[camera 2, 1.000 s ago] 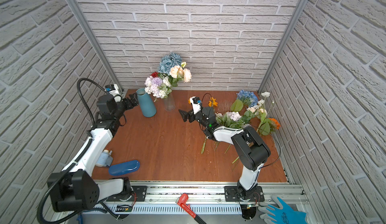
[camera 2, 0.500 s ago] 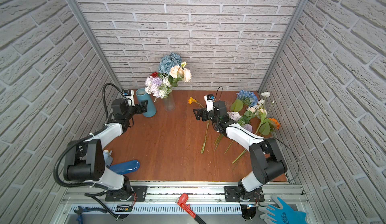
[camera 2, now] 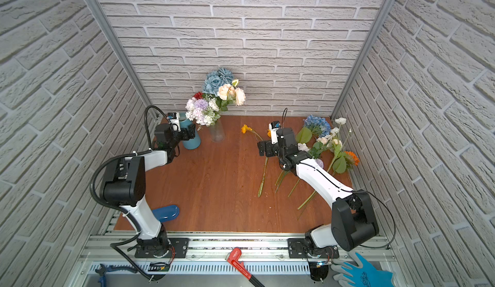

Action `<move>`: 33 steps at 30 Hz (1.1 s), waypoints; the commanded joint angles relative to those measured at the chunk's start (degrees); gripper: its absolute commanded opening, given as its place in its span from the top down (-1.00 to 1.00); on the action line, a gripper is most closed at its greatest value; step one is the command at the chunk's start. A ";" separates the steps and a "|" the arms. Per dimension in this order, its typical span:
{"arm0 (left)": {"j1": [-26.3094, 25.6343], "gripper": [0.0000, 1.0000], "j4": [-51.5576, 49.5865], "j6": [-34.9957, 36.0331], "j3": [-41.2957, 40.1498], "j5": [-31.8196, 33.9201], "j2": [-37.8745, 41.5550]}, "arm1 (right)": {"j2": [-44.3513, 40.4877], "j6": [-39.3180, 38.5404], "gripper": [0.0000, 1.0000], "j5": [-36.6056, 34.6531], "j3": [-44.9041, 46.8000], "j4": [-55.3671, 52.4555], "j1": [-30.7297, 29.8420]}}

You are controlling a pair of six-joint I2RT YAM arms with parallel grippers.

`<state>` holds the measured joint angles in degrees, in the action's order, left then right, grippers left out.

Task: Arrange flowers in a vase
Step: Pick up the vase from the top-left of the table.

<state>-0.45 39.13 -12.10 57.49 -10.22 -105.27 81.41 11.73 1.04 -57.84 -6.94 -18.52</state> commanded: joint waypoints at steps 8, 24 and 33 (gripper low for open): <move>-1.01 -0.70 8.27 0.56 1.23 3.33 -1.89 | -1.16 0.49 -0.99 -2.58 -1.37 -2.09 1.03; -3.96 0.36 10.61 2.57 -6.32 10.51 6.86 | -3.17 0.75 -0.99 -2.71 -0.08 -1.89 1.14; -6.27 1.00 4.04 2.51 -9.52 11.51 15.63 | -6.53 0.49 -0.99 -2.75 1.89 -1.76 1.12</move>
<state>-6.09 36.23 -10.07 47.90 0.03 -95.02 77.21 11.81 -1.30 -57.25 -10.09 -17.67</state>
